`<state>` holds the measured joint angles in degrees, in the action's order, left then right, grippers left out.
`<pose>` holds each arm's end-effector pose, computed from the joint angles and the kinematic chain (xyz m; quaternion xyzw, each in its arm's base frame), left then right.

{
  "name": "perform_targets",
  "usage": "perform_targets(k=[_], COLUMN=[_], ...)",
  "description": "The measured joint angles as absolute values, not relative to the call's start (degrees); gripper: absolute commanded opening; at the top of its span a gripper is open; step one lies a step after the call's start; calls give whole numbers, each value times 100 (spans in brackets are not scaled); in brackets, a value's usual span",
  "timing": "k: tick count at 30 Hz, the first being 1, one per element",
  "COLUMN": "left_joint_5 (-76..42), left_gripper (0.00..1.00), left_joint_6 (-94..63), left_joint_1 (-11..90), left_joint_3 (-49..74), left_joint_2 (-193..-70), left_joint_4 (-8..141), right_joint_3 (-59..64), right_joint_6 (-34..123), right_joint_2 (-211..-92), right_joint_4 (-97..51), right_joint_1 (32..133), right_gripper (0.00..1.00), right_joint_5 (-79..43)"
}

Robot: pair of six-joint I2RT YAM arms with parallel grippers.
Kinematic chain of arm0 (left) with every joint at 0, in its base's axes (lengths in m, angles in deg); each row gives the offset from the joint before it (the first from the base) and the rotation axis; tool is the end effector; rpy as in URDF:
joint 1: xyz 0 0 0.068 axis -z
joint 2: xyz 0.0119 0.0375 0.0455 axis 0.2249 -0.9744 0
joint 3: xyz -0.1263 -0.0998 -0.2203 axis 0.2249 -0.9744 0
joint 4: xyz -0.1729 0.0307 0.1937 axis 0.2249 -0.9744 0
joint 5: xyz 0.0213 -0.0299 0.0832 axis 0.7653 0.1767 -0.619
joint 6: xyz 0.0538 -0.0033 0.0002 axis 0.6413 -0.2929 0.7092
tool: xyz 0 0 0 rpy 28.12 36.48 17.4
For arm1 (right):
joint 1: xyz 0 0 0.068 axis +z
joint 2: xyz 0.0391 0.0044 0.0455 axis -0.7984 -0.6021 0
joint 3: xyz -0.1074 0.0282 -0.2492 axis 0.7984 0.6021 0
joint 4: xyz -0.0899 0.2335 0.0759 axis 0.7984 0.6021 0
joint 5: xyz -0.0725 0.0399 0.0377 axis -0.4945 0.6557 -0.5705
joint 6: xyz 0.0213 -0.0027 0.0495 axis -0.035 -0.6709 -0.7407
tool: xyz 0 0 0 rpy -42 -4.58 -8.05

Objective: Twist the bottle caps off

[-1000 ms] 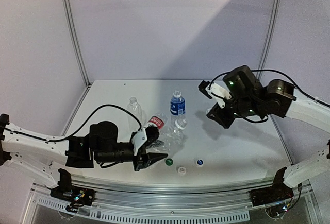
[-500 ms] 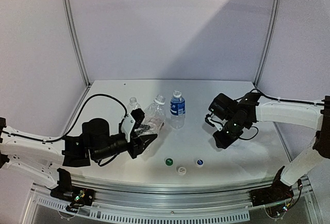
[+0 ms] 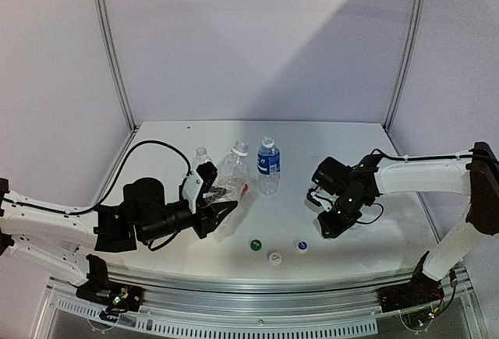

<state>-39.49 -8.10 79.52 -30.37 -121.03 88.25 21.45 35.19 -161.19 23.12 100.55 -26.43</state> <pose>0.1063 -0.2234 0.2376 0.3313 0.6972 -0.2866 0.5675 0.1867 0.2035 0.1823 -0.2697 0.9597 0.0353 0.0707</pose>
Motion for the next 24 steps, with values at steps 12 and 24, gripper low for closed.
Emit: perform_targets(k=[12, 24], left_joint_5=[-3870, -3827], left_gripper=[30, 31], left_joint_6=[-810, -808], left_joint_1=[7948, 7945], left_joint_3=[-3037, -3035], left_joint_2=[-12105, -12298], left_joint_4=[8851, 8856], right_joint_3=[2298, 1959], right_joint_6=[3473, 3466], right_joint_2=[-16351, -15826], right_joint_4=[1988, 2227], right_joint_1=[10055, 10055], right_gripper=[45, 52], right_joint_5=[-2477, -2584])
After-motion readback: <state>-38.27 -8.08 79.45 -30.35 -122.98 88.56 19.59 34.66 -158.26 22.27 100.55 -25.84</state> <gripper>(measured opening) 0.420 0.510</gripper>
